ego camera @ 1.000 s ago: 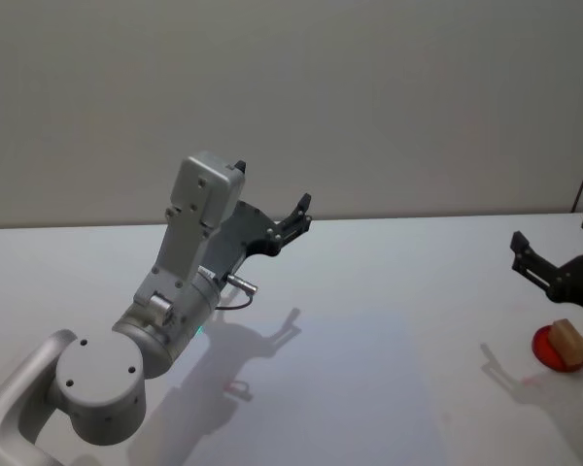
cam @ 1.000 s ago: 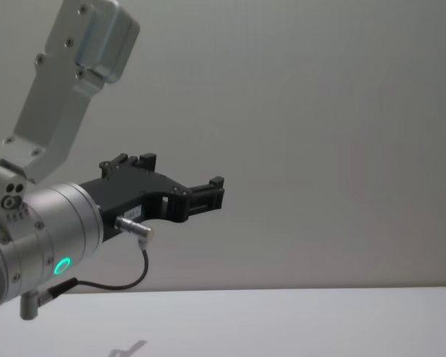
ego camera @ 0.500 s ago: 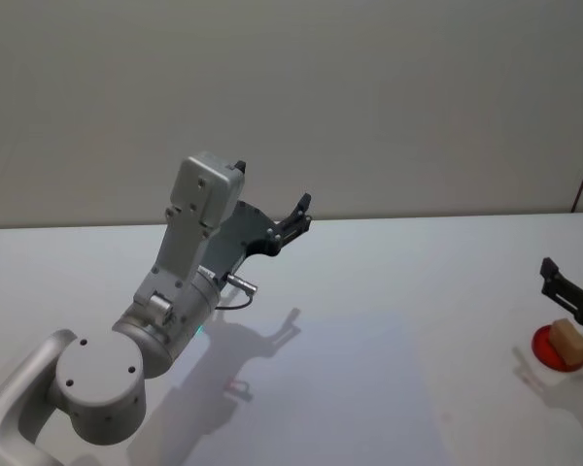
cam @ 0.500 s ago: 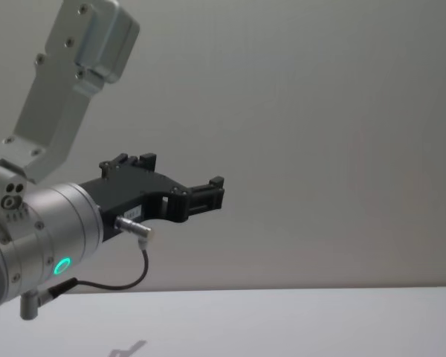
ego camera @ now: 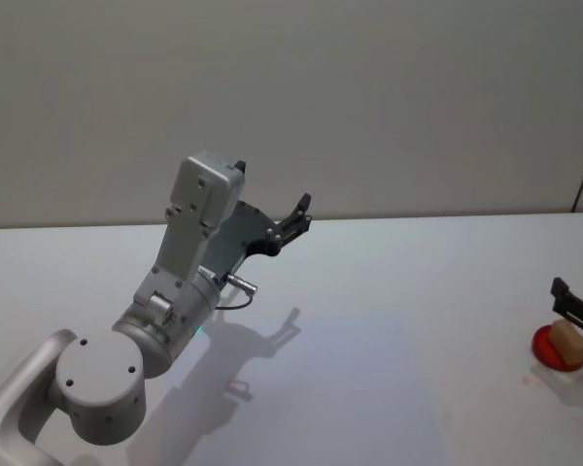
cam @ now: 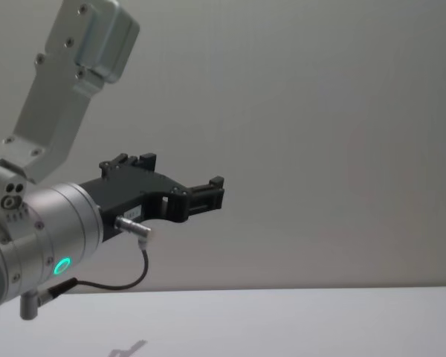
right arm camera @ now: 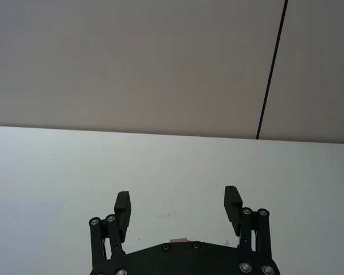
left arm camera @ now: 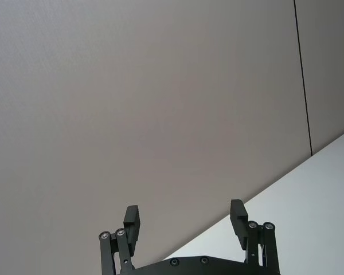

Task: Use the one hand to pick up the stamp and affix it onto the A4 paper.

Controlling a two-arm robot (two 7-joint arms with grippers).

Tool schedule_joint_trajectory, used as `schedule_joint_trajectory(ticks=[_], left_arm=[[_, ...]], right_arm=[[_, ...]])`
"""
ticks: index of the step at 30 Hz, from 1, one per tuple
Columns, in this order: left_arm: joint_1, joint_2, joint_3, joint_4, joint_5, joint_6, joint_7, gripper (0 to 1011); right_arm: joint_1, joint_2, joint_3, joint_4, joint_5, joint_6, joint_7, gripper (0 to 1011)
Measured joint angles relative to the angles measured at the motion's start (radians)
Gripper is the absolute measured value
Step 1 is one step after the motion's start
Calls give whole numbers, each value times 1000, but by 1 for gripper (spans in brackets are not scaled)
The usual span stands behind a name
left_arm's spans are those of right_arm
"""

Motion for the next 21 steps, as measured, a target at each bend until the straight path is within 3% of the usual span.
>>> schedule_joint_trajectory(ticks=[21], left_arm=[[0,0,0,0,0,0,0,1001]], right_arm=[[-4,15,11,46,-10,50,36,1001]])
